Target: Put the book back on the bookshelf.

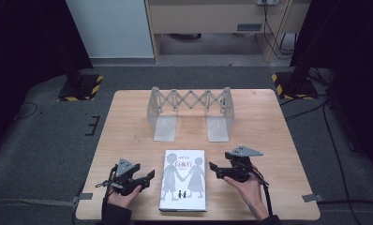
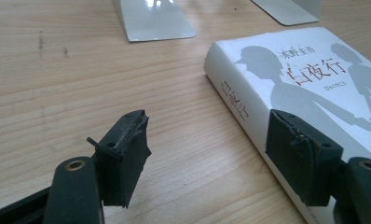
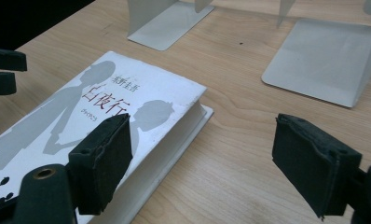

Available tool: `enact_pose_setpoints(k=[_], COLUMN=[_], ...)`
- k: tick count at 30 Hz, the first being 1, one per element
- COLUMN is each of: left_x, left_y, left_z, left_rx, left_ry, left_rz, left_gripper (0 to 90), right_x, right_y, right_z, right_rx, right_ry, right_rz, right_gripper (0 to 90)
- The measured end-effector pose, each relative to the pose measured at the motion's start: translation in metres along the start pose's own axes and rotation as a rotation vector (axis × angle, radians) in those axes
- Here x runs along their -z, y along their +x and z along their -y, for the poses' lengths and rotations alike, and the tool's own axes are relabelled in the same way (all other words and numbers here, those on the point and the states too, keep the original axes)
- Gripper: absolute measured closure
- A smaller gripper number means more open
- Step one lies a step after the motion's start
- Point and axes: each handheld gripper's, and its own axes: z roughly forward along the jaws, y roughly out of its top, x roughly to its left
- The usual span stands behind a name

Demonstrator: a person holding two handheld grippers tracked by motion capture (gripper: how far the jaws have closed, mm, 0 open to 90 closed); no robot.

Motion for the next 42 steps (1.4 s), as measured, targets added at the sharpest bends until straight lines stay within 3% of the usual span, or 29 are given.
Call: enact_pose_setpoints(k=[12, 23, 36, 42], left_x=[-0.003, -0.006, -0.012, -0.015], left_y=[-0.01, -0.021, -0.032, -0.034], left_z=[0.001, 0.001, 0.0, 0.001], left_rx=[-0.001, -0.021, -0.05, -0.066], left_ry=[0.005, 0.015, 0.034, 0.053], left_rz=[0.041, 0.089, 0.107, 0.121], left_gripper=[30.1, 34.2, 37.3, 37.8], right_x=[-0.013, -0.025, -0.038, -0.041], right_y=[0.016, 0.026, 0.033, 0.035], right_z=[0.005, 0.012, 0.023, 0.022], right_rx=[0.022, 0.007, -0.025, -0.027], right_ry=[0.049, 0.062, 0.082, 0.08], right_rz=[-0.04, -0.087, -0.144, -0.143], right_gripper=[24.8, 28.9, 31.7, 29.8])
